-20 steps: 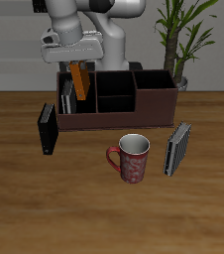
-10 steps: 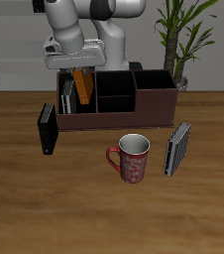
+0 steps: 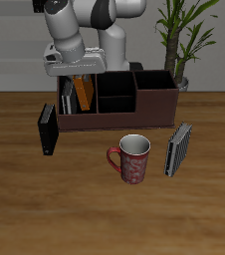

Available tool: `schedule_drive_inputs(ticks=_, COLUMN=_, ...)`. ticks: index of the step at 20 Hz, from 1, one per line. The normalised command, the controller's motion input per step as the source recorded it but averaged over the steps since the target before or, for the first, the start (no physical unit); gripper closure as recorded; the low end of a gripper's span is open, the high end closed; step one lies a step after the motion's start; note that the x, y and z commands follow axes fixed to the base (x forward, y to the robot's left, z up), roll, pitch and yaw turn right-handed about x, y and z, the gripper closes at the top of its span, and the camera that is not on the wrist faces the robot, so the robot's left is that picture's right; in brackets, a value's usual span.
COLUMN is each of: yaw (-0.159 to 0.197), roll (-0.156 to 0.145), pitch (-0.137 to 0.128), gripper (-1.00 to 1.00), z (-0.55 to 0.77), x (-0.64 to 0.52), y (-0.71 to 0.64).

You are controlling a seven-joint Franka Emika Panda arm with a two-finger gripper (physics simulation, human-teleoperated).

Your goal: Place the right striped book into the back desk caddy's left compartment and place the orange book into the back desk caddy's left compartment and place the red mug into the back desk caddy's right compartment

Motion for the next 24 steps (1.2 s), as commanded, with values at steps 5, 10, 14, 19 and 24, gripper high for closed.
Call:
schedule_drive_inputs(ticks=5, yaw=0.000, roll=-0.007, pitch=0.049, gripper=1.00, z=-0.20, x=0.08, y=-0.01)
schedule_drive_inputs(ticks=10, yaw=-0.015, roll=-0.003, pitch=0.037, gripper=1.00, z=-0.14, x=0.02, y=-0.02)
schedule_drive_inputs(ticks=14, yaw=-0.009, roll=0.001, pitch=0.052, gripper=1.00, z=-0.20, x=0.04, y=0.03)
schedule_drive_inputs(ticks=19, yaw=-0.028, roll=-0.004, pitch=0.069, gripper=1.00, z=-0.21, x=0.10, y=0.00)
schedule_drive_inputs(ticks=24, yaw=-0.043, roll=-0.002, pitch=0.060, gripper=-1.00, z=-0.13, x=0.06, y=-0.02)
